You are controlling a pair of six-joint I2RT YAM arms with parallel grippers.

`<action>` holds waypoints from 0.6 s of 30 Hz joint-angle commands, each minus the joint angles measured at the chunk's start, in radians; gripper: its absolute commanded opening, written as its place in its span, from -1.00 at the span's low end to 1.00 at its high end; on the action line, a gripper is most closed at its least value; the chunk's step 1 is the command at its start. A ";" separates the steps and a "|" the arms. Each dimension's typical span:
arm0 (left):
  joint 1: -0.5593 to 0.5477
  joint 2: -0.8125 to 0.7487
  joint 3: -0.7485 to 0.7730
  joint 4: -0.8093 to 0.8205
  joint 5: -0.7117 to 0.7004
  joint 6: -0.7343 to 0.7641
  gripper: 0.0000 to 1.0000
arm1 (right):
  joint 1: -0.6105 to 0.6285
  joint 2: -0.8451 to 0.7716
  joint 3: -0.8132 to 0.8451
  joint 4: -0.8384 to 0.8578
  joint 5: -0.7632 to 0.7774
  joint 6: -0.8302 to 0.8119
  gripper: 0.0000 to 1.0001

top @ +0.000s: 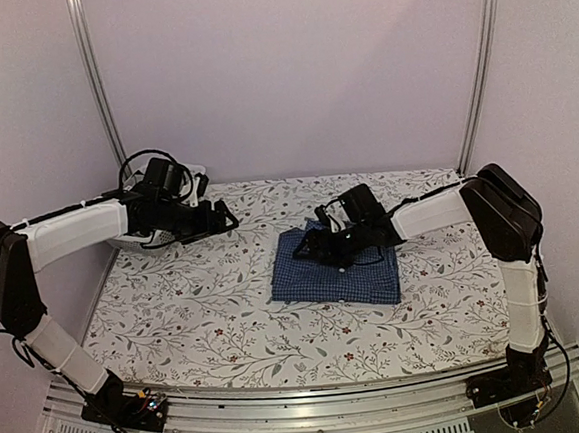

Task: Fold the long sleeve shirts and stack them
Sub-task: Move the square-folded shirt to the corner of the board.

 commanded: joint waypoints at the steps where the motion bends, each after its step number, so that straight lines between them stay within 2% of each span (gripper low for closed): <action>1: 0.009 -0.024 0.003 -0.021 -0.008 0.010 0.75 | -0.123 -0.009 -0.040 -0.097 0.014 -0.087 0.98; 10: 0.010 -0.031 0.007 -0.036 -0.005 0.010 0.75 | -0.354 0.001 0.052 -0.269 -0.036 -0.294 0.98; 13: 0.011 -0.025 0.012 -0.037 0.001 0.010 0.76 | -0.352 -0.015 0.110 -0.346 0.003 -0.335 0.98; 18: 0.010 -0.024 0.024 -0.036 0.013 0.016 0.76 | -0.307 -0.131 0.086 -0.396 0.092 -0.276 0.98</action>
